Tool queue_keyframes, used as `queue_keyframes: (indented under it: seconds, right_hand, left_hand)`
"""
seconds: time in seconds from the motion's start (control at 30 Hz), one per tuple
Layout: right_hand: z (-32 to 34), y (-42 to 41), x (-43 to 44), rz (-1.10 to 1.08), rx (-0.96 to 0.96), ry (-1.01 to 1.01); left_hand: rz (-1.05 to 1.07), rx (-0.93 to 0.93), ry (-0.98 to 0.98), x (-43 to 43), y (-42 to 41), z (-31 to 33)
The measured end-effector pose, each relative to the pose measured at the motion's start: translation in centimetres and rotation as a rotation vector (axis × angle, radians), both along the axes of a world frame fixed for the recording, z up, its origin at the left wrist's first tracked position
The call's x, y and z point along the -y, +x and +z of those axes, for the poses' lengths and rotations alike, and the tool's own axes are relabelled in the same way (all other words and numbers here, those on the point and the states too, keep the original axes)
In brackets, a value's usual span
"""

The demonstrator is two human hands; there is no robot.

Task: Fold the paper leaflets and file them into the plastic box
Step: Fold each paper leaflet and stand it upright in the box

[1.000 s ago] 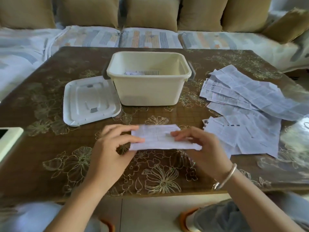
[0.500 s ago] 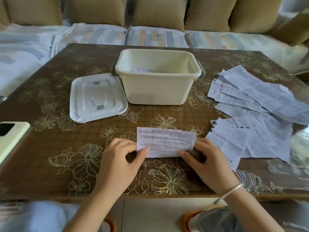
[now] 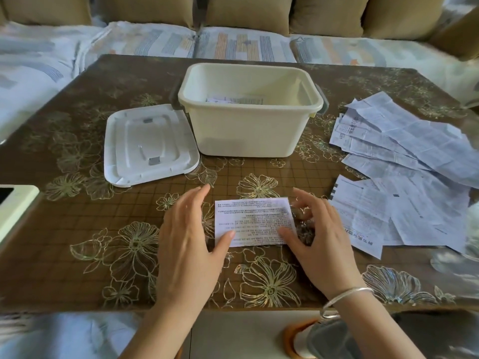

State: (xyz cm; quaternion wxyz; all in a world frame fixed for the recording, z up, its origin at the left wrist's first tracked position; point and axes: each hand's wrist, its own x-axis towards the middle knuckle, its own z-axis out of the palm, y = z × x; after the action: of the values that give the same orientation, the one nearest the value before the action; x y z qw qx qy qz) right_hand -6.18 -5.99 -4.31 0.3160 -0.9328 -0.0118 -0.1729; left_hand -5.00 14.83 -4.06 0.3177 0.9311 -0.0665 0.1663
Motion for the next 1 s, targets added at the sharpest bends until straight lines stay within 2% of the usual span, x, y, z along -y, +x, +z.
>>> queue_keyframes:
  seconds: [0.13,0.23,0.4,0.5,0.63,0.7,0.8,0.93,1.0]
  right_hand:
    - [-0.1,0.0,-0.1,0.017,0.052,-0.107]
    - [0.3,0.1,-0.1,0.057,0.099,-0.206]
    - [1.4,0.3,0.9,0.367,0.066,-0.308]
    - [1.7,1.0,1.4,0.440,0.100,-0.366]
    - [1.6,1.4,1.4,0.501,0.226,-0.498]
    - [1.9,1.4,1.2,0.458,0.223,-0.487]
    - [2.5,0.8,0.8,0.361,0.217,-0.366]
    - [2.3,-0.5,0.8,0.287,0.183,-0.218]
    - [2.2,-0.5,0.7,0.203,0.115,-0.134]
  left_hand:
    - [-0.126,0.133,0.184,0.2,0.2,0.1]
    - [-0.241,0.197,0.252,0.2,0.4,0.1]
    - [-0.336,0.154,0.258,-0.3,0.6,0.8]
    - [-0.392,0.101,0.290,-0.8,0.9,1.2]
    - [-0.445,0.126,0.282,-1.5,1.7,1.3]
    - [-0.464,0.179,0.266,-1.6,1.9,1.3]
    - [-0.458,0.251,0.187,-1.6,1.5,1.2]
    - [-0.373,0.104,0.027,-1.4,0.7,1.2]
    - [-0.304,0.040,0.010,-1.1,1.0,1.0]
